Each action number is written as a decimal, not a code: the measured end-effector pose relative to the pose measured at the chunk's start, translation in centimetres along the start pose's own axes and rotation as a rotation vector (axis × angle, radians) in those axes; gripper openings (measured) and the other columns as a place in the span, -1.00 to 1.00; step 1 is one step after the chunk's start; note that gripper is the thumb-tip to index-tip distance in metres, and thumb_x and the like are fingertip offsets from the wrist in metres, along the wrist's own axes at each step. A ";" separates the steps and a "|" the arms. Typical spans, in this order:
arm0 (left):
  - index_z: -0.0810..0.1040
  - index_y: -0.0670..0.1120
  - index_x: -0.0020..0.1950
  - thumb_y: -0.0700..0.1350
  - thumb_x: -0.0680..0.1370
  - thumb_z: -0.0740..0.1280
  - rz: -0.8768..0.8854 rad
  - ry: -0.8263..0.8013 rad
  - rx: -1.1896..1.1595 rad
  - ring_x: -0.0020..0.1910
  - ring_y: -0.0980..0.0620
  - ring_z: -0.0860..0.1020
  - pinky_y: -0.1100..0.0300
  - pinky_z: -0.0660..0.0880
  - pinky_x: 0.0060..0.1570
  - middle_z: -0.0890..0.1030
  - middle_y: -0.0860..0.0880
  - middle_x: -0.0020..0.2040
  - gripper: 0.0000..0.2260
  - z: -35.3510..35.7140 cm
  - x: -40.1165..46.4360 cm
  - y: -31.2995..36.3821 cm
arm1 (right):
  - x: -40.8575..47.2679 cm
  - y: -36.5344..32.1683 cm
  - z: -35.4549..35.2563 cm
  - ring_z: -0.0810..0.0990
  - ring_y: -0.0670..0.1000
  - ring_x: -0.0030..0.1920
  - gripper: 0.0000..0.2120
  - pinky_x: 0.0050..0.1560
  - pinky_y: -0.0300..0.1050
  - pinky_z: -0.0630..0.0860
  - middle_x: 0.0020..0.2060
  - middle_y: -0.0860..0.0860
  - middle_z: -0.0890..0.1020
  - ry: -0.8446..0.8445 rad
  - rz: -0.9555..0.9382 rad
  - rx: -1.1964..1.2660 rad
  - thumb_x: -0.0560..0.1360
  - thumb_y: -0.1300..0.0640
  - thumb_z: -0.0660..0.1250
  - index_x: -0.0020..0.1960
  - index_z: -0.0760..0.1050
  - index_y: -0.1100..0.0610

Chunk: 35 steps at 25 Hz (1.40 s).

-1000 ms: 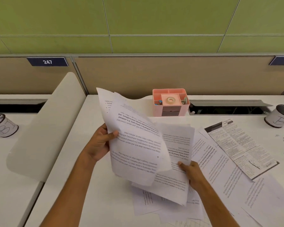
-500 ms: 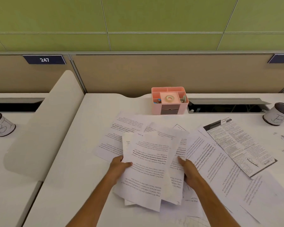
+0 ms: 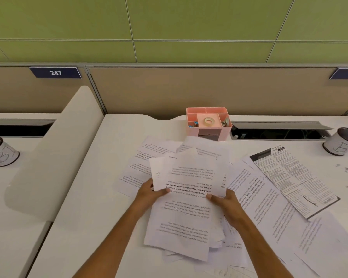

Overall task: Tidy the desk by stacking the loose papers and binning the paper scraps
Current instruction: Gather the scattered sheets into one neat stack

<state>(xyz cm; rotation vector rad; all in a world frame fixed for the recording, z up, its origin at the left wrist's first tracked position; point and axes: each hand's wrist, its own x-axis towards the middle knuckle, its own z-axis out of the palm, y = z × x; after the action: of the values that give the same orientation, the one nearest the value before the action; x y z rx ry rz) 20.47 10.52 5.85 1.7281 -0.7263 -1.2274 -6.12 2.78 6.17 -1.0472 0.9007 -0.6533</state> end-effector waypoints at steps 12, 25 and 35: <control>0.60 -0.21 0.11 -0.15 0.00 0.70 0.190 -0.115 -0.440 0.02 -0.14 0.66 0.01 0.63 -0.01 0.69 -0.16 0.06 -0.29 -1.9 -1.1 7.6 | -0.1 -7.2 1.2 0.69 0.14 0.02 -0.76 -0.07 0.02 0.65 0.00 0.04 0.72 -0.028 -0.181 -0.220 0.42 0.35 0.42 0.07 0.60 0.19; 0.64 -0.01 0.03 -0.30 0.43 0.49 0.379 0.119 -0.135 -0.01 0.04 0.67 0.06 0.61 0.03 0.72 0.01 -0.06 -0.74 1.7 -4.8 9.1 | -1.6 -7.0 3.0 0.67 0.07 0.02 -0.59 -0.06 0.04 0.66 -0.06 -0.02 0.72 0.155 -0.358 -0.132 0.42 0.40 0.42 -0.11 0.67 -0.14; 0.42 0.09 0.29 -0.09 0.25 0.53 0.381 0.042 -0.150 0.17 -0.05 0.55 0.05 0.60 0.10 0.59 -0.07 0.16 -0.36 1.8 -4.3 9.9 | -1.1 -8.1 3.3 0.67 0.03 0.03 -0.46 -0.07 0.03 0.65 -0.05 -0.07 0.72 0.155 -0.440 -0.149 0.32 0.41 0.49 -0.07 0.65 -0.25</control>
<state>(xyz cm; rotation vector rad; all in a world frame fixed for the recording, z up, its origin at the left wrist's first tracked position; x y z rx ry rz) 17.50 9.08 16.28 1.4091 -0.8690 -0.9538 -4.13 2.13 14.73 -1.3598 0.8672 -1.0573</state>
